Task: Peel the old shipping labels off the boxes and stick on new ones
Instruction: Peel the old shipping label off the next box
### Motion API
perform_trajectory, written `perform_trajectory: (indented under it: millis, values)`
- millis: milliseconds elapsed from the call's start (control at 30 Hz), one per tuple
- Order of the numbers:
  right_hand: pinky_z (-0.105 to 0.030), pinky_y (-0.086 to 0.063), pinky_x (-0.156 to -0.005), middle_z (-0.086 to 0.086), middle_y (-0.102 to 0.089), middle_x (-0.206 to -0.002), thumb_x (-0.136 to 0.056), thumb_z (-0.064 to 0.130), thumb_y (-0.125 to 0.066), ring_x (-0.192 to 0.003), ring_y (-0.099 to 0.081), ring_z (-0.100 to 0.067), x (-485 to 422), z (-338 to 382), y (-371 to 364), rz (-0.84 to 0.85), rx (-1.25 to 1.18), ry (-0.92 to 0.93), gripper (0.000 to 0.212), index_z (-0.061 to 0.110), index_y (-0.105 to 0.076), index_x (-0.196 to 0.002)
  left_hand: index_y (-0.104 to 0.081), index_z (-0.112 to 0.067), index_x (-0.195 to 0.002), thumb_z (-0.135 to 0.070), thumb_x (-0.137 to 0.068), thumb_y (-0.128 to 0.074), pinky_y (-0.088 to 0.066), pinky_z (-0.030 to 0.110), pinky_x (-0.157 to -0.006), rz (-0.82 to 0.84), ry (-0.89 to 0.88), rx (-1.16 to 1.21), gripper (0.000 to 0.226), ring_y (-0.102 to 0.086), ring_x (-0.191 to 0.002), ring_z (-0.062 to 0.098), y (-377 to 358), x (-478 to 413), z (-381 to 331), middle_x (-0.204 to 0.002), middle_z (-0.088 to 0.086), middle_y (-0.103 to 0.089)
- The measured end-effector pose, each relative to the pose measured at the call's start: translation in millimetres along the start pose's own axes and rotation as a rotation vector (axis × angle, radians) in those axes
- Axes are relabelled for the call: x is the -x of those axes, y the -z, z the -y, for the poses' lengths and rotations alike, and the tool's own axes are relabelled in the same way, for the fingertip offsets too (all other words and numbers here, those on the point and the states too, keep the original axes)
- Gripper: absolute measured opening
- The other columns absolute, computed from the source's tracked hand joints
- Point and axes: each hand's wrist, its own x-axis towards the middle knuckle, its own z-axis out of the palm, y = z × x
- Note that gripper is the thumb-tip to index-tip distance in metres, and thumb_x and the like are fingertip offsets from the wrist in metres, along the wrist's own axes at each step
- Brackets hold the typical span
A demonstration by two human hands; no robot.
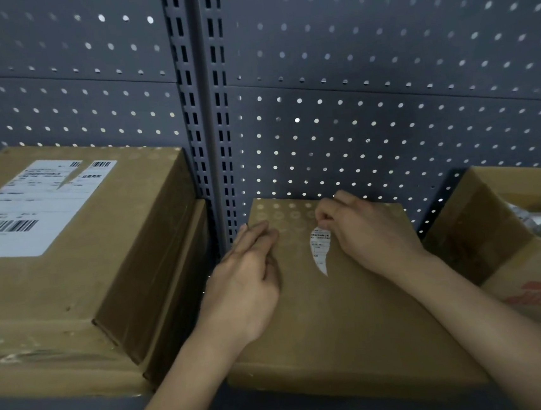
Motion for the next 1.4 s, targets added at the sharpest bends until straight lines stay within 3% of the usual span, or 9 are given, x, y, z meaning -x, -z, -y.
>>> perform_trajectory:
  millis: [200, 400, 533, 633, 767, 867, 1067, 1233, 1400]
  values:
    - [-0.028, -0.022, -0.05, 0.005, -0.045, -0.096, -0.103, 0.032, -0.035, -0.084, -0.056, -0.022, -1, 4, 3, 0.008, 0.11, 0.001, 0.015, 0.026, -0.048, -0.104, -0.035, -0.031, -0.149, -0.017, -0.101, -0.037, -0.003, 0.015, -0.111, 0.003, 0.0, -0.01, 0.05, -0.008, -0.147, 0.001, -1, 0, 0, -0.158, -0.019, -0.02]
    - [-0.031, -0.031, -0.054, 0.002, -0.039, -0.092, -0.1, 0.018, -0.035, -0.085, -0.057, -0.025, -5, 5, 1, 0.063, 0.135, 0.032, 0.009, 0.02, -0.044, -0.102, -0.036, -0.031, -0.149, -0.017, -0.101, -0.037, -0.004, 0.015, -0.112, 0.007, 0.002, -0.001, 0.049, -0.009, -0.147, 0.001, -1, 0, 1, -0.158, -0.018, -0.021]
    - [-0.029, -0.023, -0.054, 0.009, -0.048, -0.097, -0.103, 0.032, -0.038, -0.084, -0.055, -0.016, 1, -2, 0, -0.01, 0.063, 0.007, 0.01, 0.028, -0.047, -0.1, -0.036, -0.031, -0.149, -0.018, -0.102, -0.036, -0.002, 0.013, -0.11, 0.005, 0.0, 0.009, 0.049, -0.007, -0.146, 0.0, 0, 0, 0, -0.158, -0.019, -0.02]
    - [-0.03, -0.029, -0.062, 0.01, -0.051, -0.1, -0.102, 0.039, -0.039, -0.089, -0.055, -0.015, 0, -3, 1, 0.005, -0.012, -0.001, 0.015, 0.029, -0.05, -0.102, -0.036, -0.032, -0.148, -0.018, -0.102, -0.037, -0.002, 0.013, -0.11, 0.0, -0.004, 0.014, 0.049, -0.007, -0.146, -0.001, 1, 1, 0, -0.158, -0.02, -0.021]
    - [-0.026, -0.02, -0.051, 0.009, -0.048, -0.098, -0.102, 0.036, -0.036, -0.082, -0.048, -0.013, -2, -1, 2, 0.016, 0.051, 0.001, 0.014, 0.03, -0.048, -0.101, -0.036, -0.032, -0.149, -0.018, -0.102, -0.037, -0.001, 0.012, -0.11, -0.005, -0.003, 0.011, 0.049, -0.007, -0.146, -0.001, 0, 1, 0, -0.158, -0.02, -0.02]
    - [-0.028, -0.028, -0.056, 0.007, -0.048, -0.099, -0.103, 0.033, -0.034, -0.087, -0.054, -0.018, -3, 1, 2, 0.025, 0.058, 0.008, 0.016, 0.027, -0.049, -0.102, -0.035, -0.032, -0.149, -0.018, -0.102, -0.037, -0.001, 0.012, -0.11, -0.004, 0.002, 0.008, 0.049, -0.007, -0.146, -0.001, 0, 0, -1, -0.158, -0.02, -0.02]
    - [-0.03, -0.021, -0.063, 0.01, -0.053, -0.104, -0.101, 0.038, -0.041, -0.09, -0.056, -0.014, 0, -5, 2, 0.001, -0.079, -0.054, 0.016, 0.027, -0.054, -0.104, -0.036, -0.032, -0.148, -0.019, -0.102, -0.037, -0.002, 0.012, -0.11, -0.003, 0.004, 0.008, 0.048, -0.007, -0.146, -0.001, 0, 0, -1, -0.158, -0.021, -0.021]
    - [-0.031, -0.036, -0.063, 0.005, -0.052, -0.099, -0.102, 0.038, -0.039, -0.086, -0.057, -0.02, -1, -5, -2, 0.003, -0.01, 0.004, 0.018, 0.026, -0.052, -0.101, -0.036, -0.031, -0.149, -0.018, -0.102, -0.037, -0.002, 0.013, -0.11, 0.003, 0.005, 0.009, 0.049, -0.008, -0.146, -0.001, 1, -1, -1, -0.158, -0.021, -0.02]
    - [-0.031, -0.034, -0.062, 0.003, -0.051, -0.105, -0.103, 0.036, -0.034, -0.093, -0.059, -0.022, -3, 0, 1, 0.023, 0.07, -0.022, 0.023, 0.023, -0.052, -0.108, -0.036, -0.031, -0.148, -0.018, -0.102, -0.037, -0.001, 0.012, -0.109, -0.001, 0.013, 0.012, 0.048, -0.009, -0.146, -0.001, 1, 1, -2, -0.158, -0.02, -0.021]
